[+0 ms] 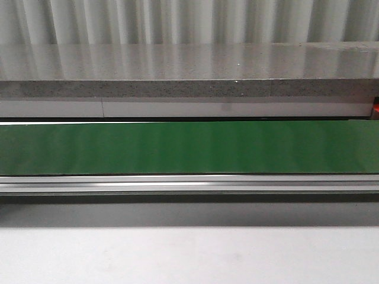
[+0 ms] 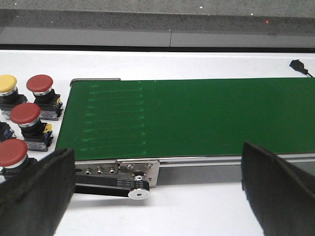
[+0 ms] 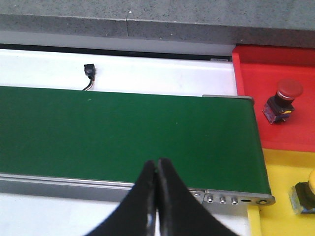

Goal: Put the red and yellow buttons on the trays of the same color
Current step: 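Move the left gripper down over another red push-button on the table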

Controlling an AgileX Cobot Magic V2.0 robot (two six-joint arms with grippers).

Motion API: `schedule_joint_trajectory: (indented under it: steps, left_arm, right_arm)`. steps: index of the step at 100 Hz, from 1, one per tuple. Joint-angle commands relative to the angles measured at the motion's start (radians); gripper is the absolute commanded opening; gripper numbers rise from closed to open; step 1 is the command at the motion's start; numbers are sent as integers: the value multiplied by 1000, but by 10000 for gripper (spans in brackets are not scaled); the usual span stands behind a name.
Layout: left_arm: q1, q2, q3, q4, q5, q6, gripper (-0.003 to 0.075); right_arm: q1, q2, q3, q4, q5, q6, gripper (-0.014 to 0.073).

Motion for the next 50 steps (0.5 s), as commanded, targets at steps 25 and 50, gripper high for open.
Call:
schedule_joint_trajectory:
  steps: [25,50]
  left_arm:
    - [58,180,-174,341,36,-471,659]
    - [182,385,-243,400,23,-546,659]
  right_arm:
    - [3,-1,-26,5,-73,-8,-67]
    - [3,-1,-26,5,-73,-8,-67]
